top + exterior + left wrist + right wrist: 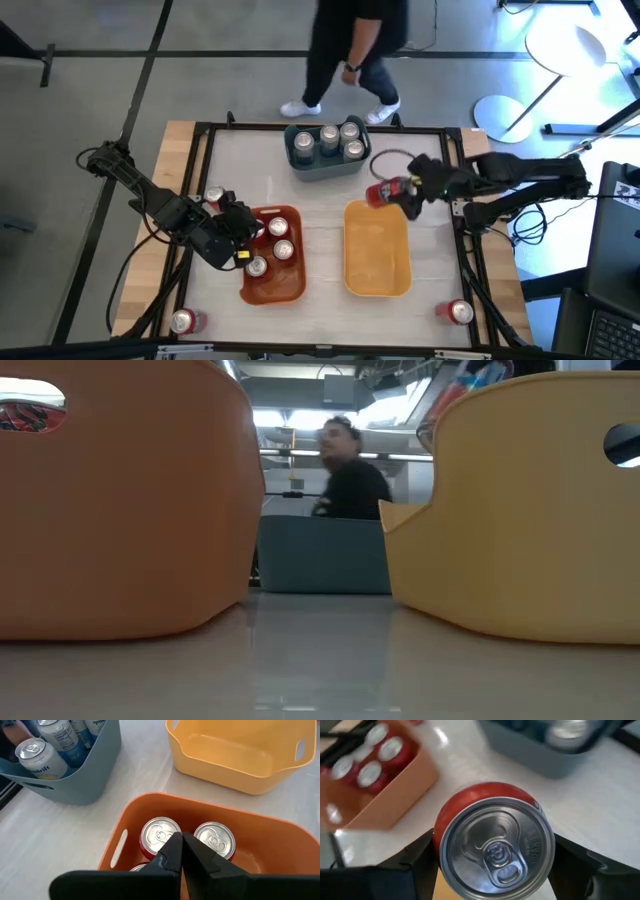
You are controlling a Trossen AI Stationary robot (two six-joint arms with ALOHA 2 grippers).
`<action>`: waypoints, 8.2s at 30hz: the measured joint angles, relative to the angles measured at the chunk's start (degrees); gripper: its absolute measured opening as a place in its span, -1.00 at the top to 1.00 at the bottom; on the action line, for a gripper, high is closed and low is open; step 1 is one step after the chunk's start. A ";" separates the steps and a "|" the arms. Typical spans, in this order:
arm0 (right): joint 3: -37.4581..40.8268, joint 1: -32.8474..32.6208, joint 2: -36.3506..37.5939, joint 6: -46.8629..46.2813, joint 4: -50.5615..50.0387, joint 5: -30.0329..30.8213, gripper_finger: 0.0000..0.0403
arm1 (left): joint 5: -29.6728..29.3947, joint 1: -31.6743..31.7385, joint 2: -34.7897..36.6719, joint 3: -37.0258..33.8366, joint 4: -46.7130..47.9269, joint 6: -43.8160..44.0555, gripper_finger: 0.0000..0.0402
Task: Sort soda cans
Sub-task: Put the top right red soda can into the yellow bin, then put the bottom right red soda can into the yellow bin, then put the top red soda can into the yellow bin
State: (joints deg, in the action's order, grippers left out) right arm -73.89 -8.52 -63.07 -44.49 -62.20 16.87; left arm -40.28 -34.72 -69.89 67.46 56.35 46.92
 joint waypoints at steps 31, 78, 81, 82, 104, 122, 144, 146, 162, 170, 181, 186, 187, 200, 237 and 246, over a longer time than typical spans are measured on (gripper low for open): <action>0.85 -7.21 -29.92 8.42 -1.05 -4.02 -0.39 | -0.03 0.00 -0.02 0.00 -0.43 0.22 0.99; -11.50 -38.44 -28.33 -33.07 -27.76 -23.36 -0.88 | -0.43 0.00 0.00 -0.02 -1.74 -0.34 0.99; -9.95 -42.10 -28.33 -38.56 -27.51 -25.85 -0.88 | -0.47 0.00 -0.01 -0.02 -2.99 -1.21 0.99; -9.39 -43.13 -28.33 -39.61 -26.93 -26.91 -0.88 | -0.48 -0.01 -0.01 -0.02 -3.59 -1.47 0.99; 3.69 -55.06 -25.42 -59.07 -4.50 -28.00 -0.88 | -0.51 -0.01 -0.02 -0.02 -4.93 -2.59 0.99; 9.51 -54.81 -28.17 -55.33 7.02 -29.47 -0.86 | -1.28 0.81 -0.02 -0.02 -4.93 -2.81 0.99; -12.11 -43.01 -28.01 -38.07 3.99 -23.60 -0.41 | -1.26 3.28 -0.02 -0.02 -5.15 -5.35 0.99; -15.89 -41.78 -27.93 -32.87 3.64 -19.54 -0.41 | -1.27 3.28 -0.02 -0.02 -5.15 -5.35 0.99; -21.45 -22.54 -31.14 0.17 -11.79 -7.80 -0.41 | -1.26 3.28 -0.02 -0.02 -5.02 -8.08 0.99; -21.42 -19.09 -38.62 6.95 -18.24 -12.51 -0.41 | -1.26 3.28 -0.02 -0.02 -4.95 -7.74 0.99; -18.90 -18.69 -48.36 16.40 -18.58 -16.44 -0.41 | -1.21 3.28 -0.02 -0.02 -4.88 -6.86 0.99; -17.46 -18.68 -49.26 17.81 -18.35 -19.07 -0.41 | -1.21 3.28 -0.02 -0.02 -4.58 -6.47 0.99; -17.29 -18.66 -49.26 17.80 -18.19 -19.60 -0.41 | -1.21 3.28 -0.02 -0.02 -4.58 -6.45 0.99; -18.33 -18.81 -49.33 18.88 -20.98 -18.60 -0.75 | 1.79 5.42 -0.02 -0.02 -4.46 -6.79 0.87; -26.58 -19.97 -38.64 7.45 -22.26 -1.40 -0.64 | 9.26 30.96 11.04 -2.91 33.49 2.13 -0.55; -26.56 -19.97 -38.66 7.45 -22.26 -1.40 -0.64 | 13.24 35.47 10.78 -10.36 30.34 -3.28 -0.87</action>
State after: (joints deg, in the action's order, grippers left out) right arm -100.44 -28.49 -101.73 -37.04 -84.47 15.46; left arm -27.04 0.75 -59.11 57.10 86.69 43.64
